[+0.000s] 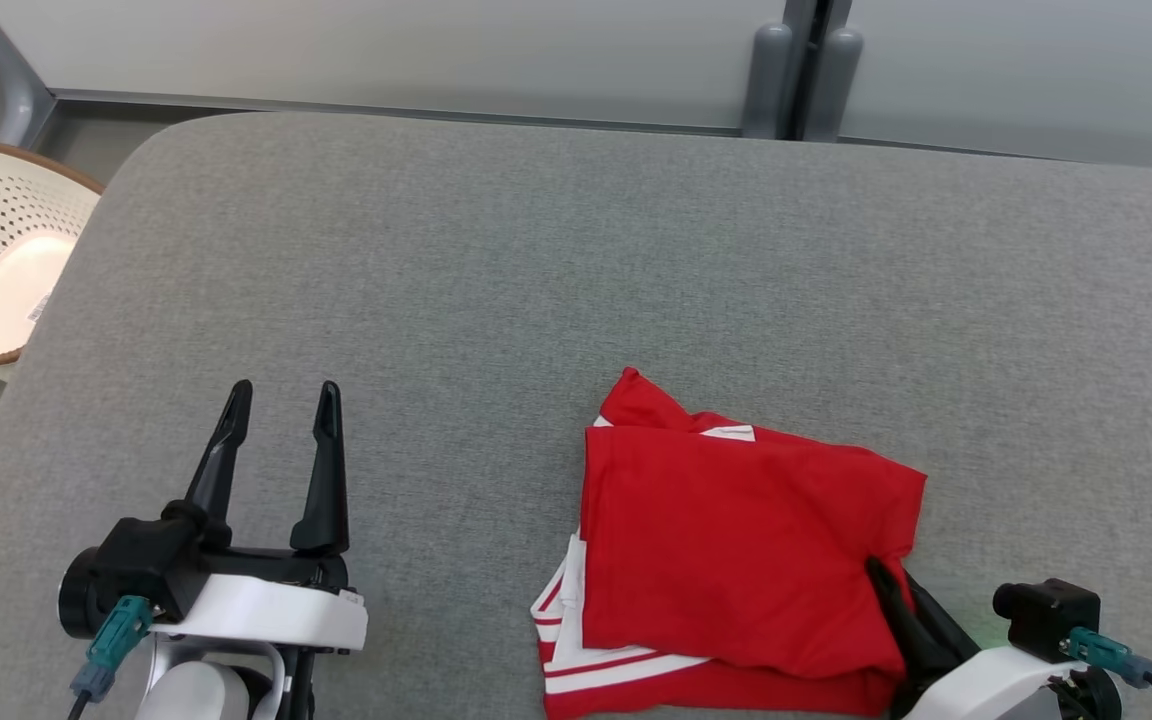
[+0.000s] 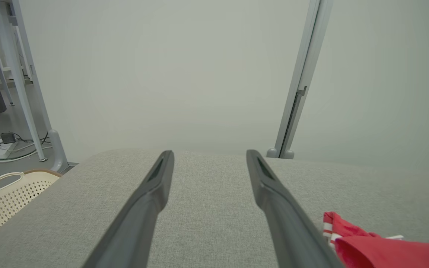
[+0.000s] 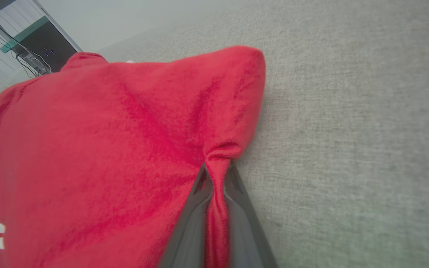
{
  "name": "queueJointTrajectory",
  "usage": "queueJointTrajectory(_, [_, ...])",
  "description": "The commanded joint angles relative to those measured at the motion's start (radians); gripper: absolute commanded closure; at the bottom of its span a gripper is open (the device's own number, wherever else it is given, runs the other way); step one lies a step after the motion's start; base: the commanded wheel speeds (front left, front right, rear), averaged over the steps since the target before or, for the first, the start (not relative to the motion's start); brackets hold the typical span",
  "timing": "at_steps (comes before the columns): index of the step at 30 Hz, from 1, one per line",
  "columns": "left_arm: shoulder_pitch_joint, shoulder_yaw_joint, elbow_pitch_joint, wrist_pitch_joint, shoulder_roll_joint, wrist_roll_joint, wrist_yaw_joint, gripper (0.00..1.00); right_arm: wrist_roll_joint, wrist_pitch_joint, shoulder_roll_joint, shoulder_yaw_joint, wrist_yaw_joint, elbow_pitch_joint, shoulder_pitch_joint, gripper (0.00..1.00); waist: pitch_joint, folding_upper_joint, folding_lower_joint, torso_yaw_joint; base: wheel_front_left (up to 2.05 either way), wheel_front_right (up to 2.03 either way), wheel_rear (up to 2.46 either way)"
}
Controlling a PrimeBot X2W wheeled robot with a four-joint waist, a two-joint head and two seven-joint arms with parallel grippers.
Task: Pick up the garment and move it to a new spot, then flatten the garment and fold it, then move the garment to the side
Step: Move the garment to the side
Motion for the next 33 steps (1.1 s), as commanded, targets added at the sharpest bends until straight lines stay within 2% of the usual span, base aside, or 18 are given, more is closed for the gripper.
queueJointTrajectory(1, [-0.015,0.006,0.0,-0.004,0.004,0.007,-0.005,0.0,0.0,0.0,-0.013,0.002,-0.001,0.024,0.003,1.0,0.002,0.0,0.0,-0.008,0.0,0.0,0.0])
queueJointTrajectory(7, [-0.028,0.005,-0.014,-0.005,0.023,0.024,-0.023,0.0,-0.028,-0.043,-0.078,-0.003,-0.002,-0.013,-0.026,1.0,0.01,0.0,0.0,-0.093,0.0,0.0,0.0])
queueJointTrajectory(14, [-0.04,-0.013,-0.058,0.009,0.059,0.048,-0.042,0.0,-0.06,-0.036,-0.166,-0.007,-0.001,-0.072,-0.098,1.0,0.047,0.0,0.0,-0.303,0.0,0.0,0.0])
queueJointTrajectory(22, [-0.081,-0.036,-0.119,0.056,0.1,0.074,-0.055,0.0,-0.053,-0.054,-0.192,-0.005,-0.001,-0.091,-0.191,1.0,0.106,0.0,0.0,-0.507,0.0,0.0,0.0])
queueJointTrajectory(27, [-0.115,-0.042,-0.153,0.088,0.118,0.085,-0.061,0.0,-0.047,-0.073,-0.18,0.022,-0.001,-0.081,-0.275,1.0,0.159,0.0,0.0,-0.579,0.0,0.0,0.0])
queueJointTrajectory(33, [-0.166,-0.057,-0.181,0.111,0.128,0.094,-0.069,0.0,-0.017,-0.094,-0.22,0.005,-0.001,-0.023,-0.417,1.0,0.218,0.0,0.0,-0.585,0.0,0.0,0.0])
